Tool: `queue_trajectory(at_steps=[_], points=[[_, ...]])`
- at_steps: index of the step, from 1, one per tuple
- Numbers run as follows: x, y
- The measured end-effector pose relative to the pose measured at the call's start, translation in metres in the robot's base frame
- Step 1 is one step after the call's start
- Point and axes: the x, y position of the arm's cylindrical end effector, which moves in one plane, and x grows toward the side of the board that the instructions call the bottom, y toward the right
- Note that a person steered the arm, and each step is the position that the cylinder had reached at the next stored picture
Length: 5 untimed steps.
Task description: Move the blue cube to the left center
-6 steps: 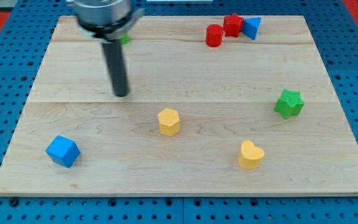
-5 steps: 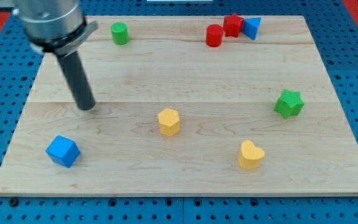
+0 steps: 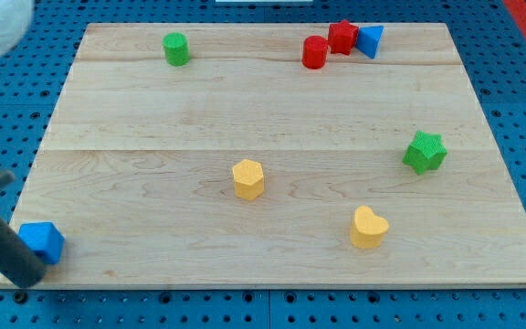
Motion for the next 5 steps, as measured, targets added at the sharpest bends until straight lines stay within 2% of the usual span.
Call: queue_trajectory(at_steps=[2, 3, 5], points=[[-0.058, 0.024], [-0.098, 0.005], [-0.147, -0.001]])
